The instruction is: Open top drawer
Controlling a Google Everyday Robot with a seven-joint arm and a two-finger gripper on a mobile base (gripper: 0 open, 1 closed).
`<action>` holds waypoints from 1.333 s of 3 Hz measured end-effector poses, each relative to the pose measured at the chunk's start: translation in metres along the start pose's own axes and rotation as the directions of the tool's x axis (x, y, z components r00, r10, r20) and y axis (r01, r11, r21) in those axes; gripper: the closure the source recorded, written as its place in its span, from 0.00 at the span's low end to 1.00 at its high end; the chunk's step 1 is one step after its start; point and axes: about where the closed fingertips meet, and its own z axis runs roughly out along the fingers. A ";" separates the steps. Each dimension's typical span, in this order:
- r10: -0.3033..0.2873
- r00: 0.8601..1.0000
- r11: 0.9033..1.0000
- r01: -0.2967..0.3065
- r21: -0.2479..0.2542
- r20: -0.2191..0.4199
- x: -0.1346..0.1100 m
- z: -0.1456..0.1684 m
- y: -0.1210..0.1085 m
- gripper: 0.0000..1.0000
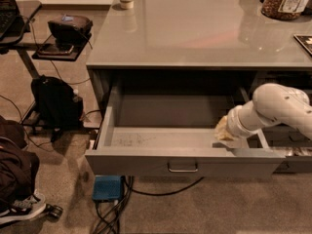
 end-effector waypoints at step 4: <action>-0.062 0.997 0.998 0.061 -0.012 -0.040 0.008 -0.027 0.026 0.57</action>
Offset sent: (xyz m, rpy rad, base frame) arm -0.0492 -0.0209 0.0286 -0.0951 -0.0168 0.0783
